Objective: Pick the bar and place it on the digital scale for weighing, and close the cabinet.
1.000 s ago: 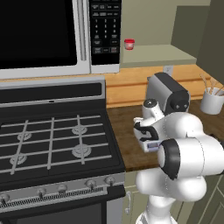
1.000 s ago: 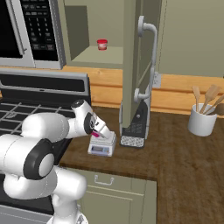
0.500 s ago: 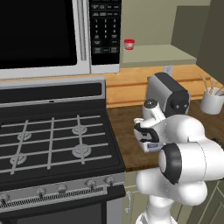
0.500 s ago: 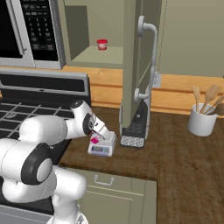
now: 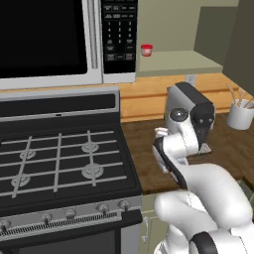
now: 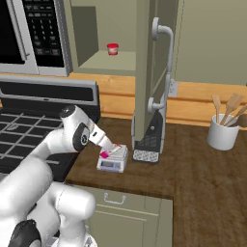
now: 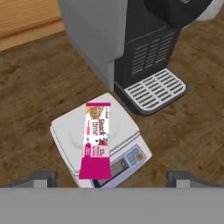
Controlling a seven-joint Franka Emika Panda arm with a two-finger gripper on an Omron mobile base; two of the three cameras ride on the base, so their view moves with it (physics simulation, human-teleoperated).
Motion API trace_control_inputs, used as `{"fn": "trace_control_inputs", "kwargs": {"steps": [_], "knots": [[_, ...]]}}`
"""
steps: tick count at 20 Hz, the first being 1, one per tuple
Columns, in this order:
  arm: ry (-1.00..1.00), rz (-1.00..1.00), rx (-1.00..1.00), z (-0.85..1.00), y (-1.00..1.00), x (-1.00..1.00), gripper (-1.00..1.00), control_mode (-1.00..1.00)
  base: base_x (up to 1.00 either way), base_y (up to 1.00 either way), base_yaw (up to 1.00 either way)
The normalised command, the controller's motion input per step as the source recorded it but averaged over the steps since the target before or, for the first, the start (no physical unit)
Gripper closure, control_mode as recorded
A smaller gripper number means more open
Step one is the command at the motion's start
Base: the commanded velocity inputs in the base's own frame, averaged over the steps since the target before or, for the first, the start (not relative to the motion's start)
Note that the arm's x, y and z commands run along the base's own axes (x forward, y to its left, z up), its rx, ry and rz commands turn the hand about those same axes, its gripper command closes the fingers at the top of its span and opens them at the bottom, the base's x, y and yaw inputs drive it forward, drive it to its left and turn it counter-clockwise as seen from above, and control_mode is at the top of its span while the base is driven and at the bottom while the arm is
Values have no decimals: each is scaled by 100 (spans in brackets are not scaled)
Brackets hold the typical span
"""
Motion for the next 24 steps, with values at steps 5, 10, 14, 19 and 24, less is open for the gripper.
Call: {"fn": "trace_control_inputs", "kwargs": {"steps": [5, 10, 14, 19, 24], "knots": [[-33, 2, 20, 76, 0, -74, -100, -100, 0, 0, 0], [-30, 4, 34, 36, -1, -57, -100, -100, 0, 0, 0], [-16, 5, 24, 14, -11, -18, -100, -100, 0, 0, 0], [-15, 5, 4, 6, -2, -28, -100, -100, 0, 0, 0], [-19, 6, 32, -27, -4, -6, -100, -100, 0, 0, 0]]}}
